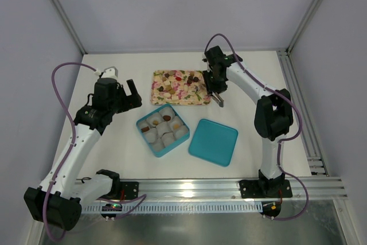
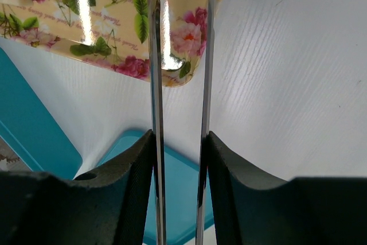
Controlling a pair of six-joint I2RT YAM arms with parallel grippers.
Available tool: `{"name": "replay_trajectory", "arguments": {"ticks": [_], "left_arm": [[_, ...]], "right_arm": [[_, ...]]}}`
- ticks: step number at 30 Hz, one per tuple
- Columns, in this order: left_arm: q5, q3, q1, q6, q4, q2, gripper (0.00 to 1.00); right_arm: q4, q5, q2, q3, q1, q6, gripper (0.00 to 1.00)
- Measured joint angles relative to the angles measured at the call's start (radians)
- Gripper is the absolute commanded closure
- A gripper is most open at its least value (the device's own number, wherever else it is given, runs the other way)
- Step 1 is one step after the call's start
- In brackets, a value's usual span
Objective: Pack the chocolate
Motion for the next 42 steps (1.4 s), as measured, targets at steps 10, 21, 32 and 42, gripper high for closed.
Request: {"name": "replay_trajectory", "arguments": {"ticks": [10,21,32,42], "left_arm": [[0.000,0.000,0.000,0.000,0.000,0.000,0.00],[0.000,0.000,0.000,0.000,0.000,0.000,0.00],[0.000,0.000,0.000,0.000,0.000,0.000,0.00],[0.000,0.000,0.000,0.000,0.000,0.000,0.00]], "right_arm": [[0.002,-0.030,-0.012,-0.015,0.001,0.000,0.58],[-0.002,-0.037,-0.056,-0.029,0.004,0.000,0.58],[-0.005,-0.037,-0.058,-0.029,0.004,0.000,0.57],[-0.006,-0.036,-0.058,-0.029,0.004,-0.004,0.55]]}}
